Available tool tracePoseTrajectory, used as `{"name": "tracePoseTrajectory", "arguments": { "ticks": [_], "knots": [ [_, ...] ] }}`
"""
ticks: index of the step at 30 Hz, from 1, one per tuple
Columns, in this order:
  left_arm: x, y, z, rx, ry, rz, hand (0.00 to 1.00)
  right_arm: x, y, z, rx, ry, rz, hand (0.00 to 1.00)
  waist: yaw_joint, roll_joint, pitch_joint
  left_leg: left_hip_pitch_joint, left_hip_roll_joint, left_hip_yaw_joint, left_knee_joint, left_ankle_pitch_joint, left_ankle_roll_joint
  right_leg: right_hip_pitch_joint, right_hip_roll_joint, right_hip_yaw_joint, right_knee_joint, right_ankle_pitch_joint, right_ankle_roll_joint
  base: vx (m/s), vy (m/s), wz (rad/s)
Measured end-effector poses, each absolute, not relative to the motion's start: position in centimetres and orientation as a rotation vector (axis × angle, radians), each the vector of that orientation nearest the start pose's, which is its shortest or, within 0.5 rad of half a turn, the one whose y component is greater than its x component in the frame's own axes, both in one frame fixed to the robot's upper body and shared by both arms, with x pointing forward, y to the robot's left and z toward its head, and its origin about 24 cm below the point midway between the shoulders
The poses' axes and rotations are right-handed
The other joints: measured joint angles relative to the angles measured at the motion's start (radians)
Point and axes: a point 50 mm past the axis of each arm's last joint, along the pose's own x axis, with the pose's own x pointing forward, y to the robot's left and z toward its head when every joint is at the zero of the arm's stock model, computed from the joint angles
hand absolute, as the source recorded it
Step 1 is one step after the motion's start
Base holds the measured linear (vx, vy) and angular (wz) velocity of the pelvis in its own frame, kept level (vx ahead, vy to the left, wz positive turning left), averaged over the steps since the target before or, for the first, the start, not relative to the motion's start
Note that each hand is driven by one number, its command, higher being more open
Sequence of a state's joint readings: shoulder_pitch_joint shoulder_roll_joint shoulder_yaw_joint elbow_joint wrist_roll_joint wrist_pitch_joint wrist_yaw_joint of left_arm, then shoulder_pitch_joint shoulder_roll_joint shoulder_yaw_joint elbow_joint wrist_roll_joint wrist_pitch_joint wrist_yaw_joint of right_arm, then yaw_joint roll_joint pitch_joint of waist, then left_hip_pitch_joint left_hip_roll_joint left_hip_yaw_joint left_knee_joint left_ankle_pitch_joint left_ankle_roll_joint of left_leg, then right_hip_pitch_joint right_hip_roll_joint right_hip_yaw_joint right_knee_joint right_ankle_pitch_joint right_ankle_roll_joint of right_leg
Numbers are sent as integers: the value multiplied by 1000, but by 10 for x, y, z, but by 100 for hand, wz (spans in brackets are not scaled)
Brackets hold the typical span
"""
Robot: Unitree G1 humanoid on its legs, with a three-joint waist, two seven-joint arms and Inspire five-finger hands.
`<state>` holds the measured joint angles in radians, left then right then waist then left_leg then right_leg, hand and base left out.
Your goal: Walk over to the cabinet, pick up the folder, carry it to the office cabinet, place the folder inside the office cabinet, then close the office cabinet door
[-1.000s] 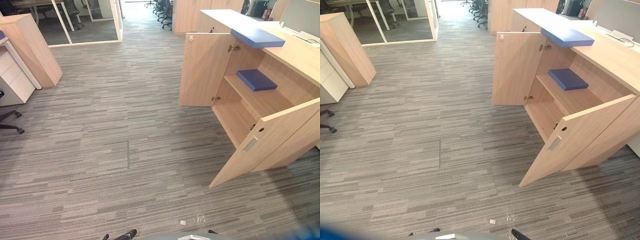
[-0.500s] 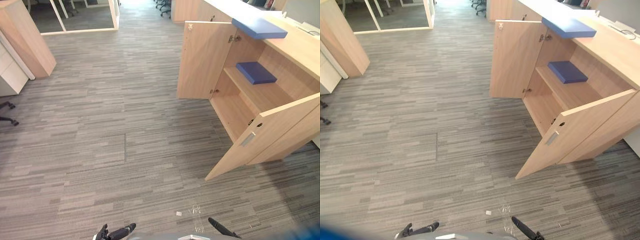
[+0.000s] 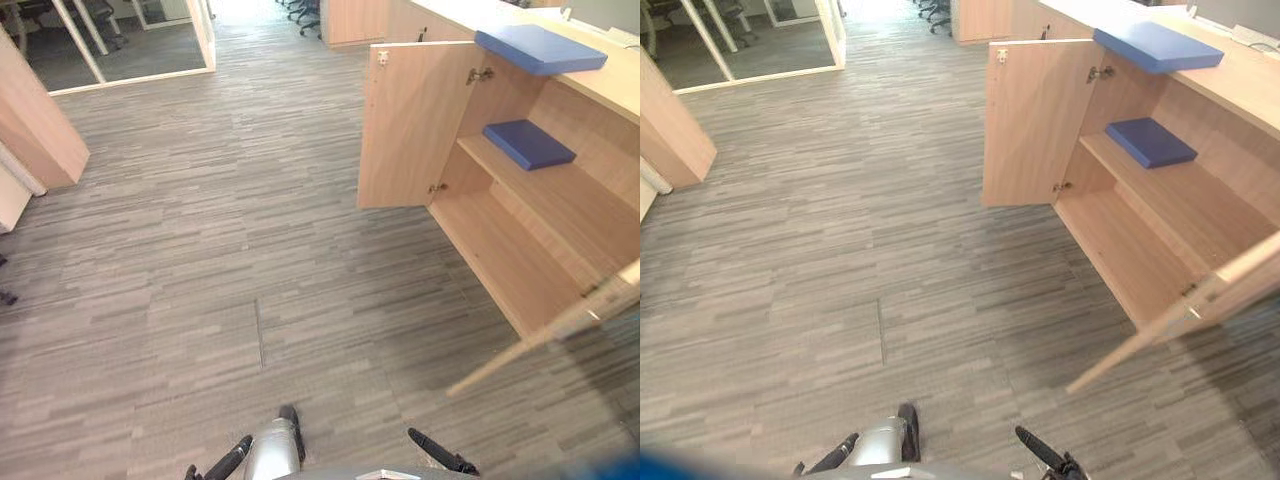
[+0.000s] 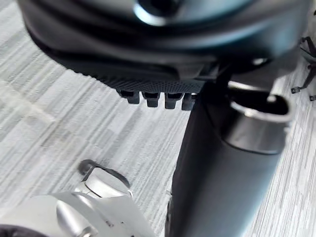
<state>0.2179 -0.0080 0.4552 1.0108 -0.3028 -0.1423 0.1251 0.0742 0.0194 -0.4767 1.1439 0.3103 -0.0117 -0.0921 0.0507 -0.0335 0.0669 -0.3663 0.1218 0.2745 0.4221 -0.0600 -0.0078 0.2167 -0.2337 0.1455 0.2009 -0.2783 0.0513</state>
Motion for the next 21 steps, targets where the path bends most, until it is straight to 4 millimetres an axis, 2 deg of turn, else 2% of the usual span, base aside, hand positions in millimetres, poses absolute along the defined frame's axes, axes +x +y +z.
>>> {"name": "tracePoseTrajectory", "arguments": {
  "ticks": [1, 2, 3, 4, 5, 6, 7, 8, 9, 10, 11, 12, 13, 15, 16, 17, 18, 19, 21],
  "knots": [
    [34, 224, -162, -340, 1033, 795, 100, 57, -194, -173, 528, 1143, -747, 100, -1, -12, -22, 18, -32, 18, -7, -16, 30, -12, -29, 6, 28, 48, 7, 497, 388, -1],
    [35, 224, -163, -326, 1044, 781, 100, 55, -195, -173, 542, 1143, -764, 100, -1, -16, -28, 38, -51, 25, -17, -22, 41, -17, -42, 10, 54, 74, 7, 503, 345, -5],
    [38, 226, -163, -298, 1053, 750, 100, 55, -197, -173, 559, 1139, -784, 100, -3, -22, -31, 93, -86, 36, -52, -29, 53, -34, -67, 17, 133, 131, 20, 498, 309, -14],
    [39, 226, -163, -274, 1063, 721, 100, 56, -198, -173, 565, 1136, -791, 100, -2, -24, -30, 169, -122, 40, -102, -37, 61, -78, -84, 18, 285, 205, 9, 483, 305, -19],
    [38, 226, -163, -263, 1067, 707, 100, 58, -199, -172, 562, 1130, -789, 100, -2, -23, -32, 210, -138, 43, -134, -44, 65, -117, -91, 16, 378, 255, -11, 440, 309, -23],
    [38, 227, -162, -236, 1073, 678, 100, 61, -202, -171, 546, 1117, -783, 100, -7, -18, -32, 286, -169, 53, -197, -62, 73, -205, -124, -7, 577, 374, -83, 370, 274, -9],
    [42, 230, -161, -202, 1070, 654, 100, 70, -202, -169, 534, 1098, -758, 100, -16, -34, -28, 339, -202, 52, -220, -72, 85, -296, -165, -53, 777, 383, -127, 345, 245, -2],
    [47, 231, -160, -195, 1061, 644, 100, 74, -202, -168, 520, 1088, -741, 100, -22, -41, -18, 374, -215, 47, -240, -75, 89, -335, -181, -82, 858, 368, -138, 297, 153, 7],
    [56, 230, -160, -171, 1050, 612, 100, 83, -202, -166, 485, 1071, -702, 100, -30, -34, -4, 437, -219, 37, -276, -77, 91, -398, -172, -134, 959, 293, -137, 272, 82, 6],
    [65, 225, -159, -142, 1041, 561, 100, 93, -203, -164, 456, 1052, -664, 100, -44, -16, 4, 478, -200, 27, -302, -78, 88, -456, -127, -187, 975, 195, -95, 253, 46, 10],
    [71, 223, -159, -130, 1034, 533, 100, 99, -202, -162, 447, 1037, -647, 100, -51, -5, 13, 495, -190, 20, -311, -79, 88, -476, -103, -215, 949, 151, -69, 226, -25, 20],
    [82, 217, -158, -112, 1021, 482, 100, 105, -201, -160, 439, 1017, -629, 100, -62, 4, 39, 536, -175, 12, -327, -78, 86, -490, -69, -263, 856, 93, -49, 251, -103, 23],
    [95, 208, -157, -129, 996, 454, 100, 108, -199, -159, 438, 1004, -619, 100, -66, 6, 46, 566, -165, 18, -345, -80, 81, -503, -38, -292, 710, 68, -25, 209, -99, 25],
    [104, 197, -156, -144, 976, 428, 100, 108, -197, -159, 425, 1004, -605, 100, -69, 5, 47, 588, -152, 16, -364, -94, 53, -504, -14, -343, 498, 73, -22, 200, -126, 12],
    [108, 197, -155, -136, 967, 412, 100, 109, -195, -159, 428, 1004, -600, 100, -70, -2, 51, 606, -146, 20, -371, -106, 27, -493, -6, -394, 338, 112, -24, 295, -207, -8],
    [109, 191, -156, -143, 973, 404, 100, 108, -197, -159, 424, 1005, -604, 100, -79, 8, 62, 638, -119, 25, -373, -123, -2, -470, 18, -434, 296, 166, -64, 274, -193, -18],
    [109, 185, -157, -153, 978, 399, 100, 108, -202, -158, 415, 999, -613, 100, -80, 26, 65, 650, -96, 31, -378, -127, -12, -457, 36, -463, 281, 162, -70, 383, -257, -37],
    [110, 179, -157, -162, 979, 382, 100, 107, -207, -158, 404, 998, -624, 100, -79, 55, 70, 673, -63, 62, -393, -132, -34, -458, 55, -516, 301, 110, -76, 341, -228, -34],
    [112, 177, -157, -162, 979, 365, 100, 103, -207, -159, 420, 1008, -644, 100, -89, 54, 82, 699, -41, 82, -392, -137, -48, -446, 75, -529, 341, 48, -82, 353, -259, -21]
  ]
}}
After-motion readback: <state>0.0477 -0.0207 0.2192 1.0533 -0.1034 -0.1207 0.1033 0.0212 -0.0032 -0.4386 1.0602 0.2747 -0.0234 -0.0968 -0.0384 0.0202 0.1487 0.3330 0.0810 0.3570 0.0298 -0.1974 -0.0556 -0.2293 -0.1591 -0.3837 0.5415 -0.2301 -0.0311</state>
